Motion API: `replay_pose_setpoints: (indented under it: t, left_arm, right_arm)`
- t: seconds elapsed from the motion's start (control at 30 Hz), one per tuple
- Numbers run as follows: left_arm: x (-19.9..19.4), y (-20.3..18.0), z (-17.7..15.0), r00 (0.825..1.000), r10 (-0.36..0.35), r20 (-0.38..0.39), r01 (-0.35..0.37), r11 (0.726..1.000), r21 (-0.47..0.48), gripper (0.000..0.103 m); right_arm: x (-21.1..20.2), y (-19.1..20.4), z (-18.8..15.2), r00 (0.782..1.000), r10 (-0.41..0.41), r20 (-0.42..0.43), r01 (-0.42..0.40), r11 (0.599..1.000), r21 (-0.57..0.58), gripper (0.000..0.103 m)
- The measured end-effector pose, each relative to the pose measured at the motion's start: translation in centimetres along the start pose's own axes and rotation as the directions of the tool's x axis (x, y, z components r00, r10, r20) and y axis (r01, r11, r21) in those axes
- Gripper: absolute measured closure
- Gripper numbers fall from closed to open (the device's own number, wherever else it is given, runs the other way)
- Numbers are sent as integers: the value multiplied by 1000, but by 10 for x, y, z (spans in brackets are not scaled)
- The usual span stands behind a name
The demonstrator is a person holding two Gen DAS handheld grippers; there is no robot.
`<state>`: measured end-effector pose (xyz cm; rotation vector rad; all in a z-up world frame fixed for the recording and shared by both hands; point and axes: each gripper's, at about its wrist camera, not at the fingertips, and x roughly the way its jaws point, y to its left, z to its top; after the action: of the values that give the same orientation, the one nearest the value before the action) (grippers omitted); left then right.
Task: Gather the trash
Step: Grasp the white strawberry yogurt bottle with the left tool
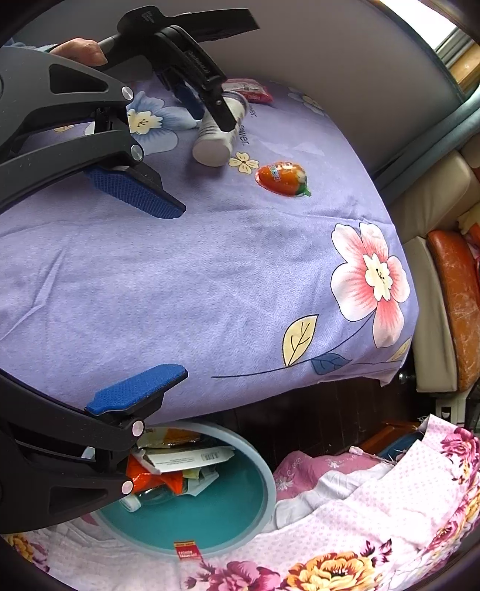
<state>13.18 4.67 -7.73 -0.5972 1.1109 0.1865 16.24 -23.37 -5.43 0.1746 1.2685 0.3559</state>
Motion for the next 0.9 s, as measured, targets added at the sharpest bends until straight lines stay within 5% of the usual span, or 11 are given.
replay_pose_setpoints:
  t: [0.27,0.5,0.67,0.77,0.9]
  left_arm:
    - [10,5,20,1000,16,26,-14,997,-75,14]
    - [8,-3,25,996,54,64,-60,994,96,44]
    - [5,6,31,994,86,74,-98,981,167,45]
    - [16,10,37,996,88,34,-93,983,157,45]
    - [17,8,40,998,58,30,-62,977,206,53]
  right_arm:
    - [14,0,11,1000,7,-1,-7,1000,14,26]
    - [19,6,21,1000,11,13,-11,1000,3,26]
    - [25,19,35,999,12,39,-11,1000,-23,26]
    - [35,31,45,999,32,33,-31,999,-34,45]
    - [43,51,58,998,54,28,-52,996,-78,50]
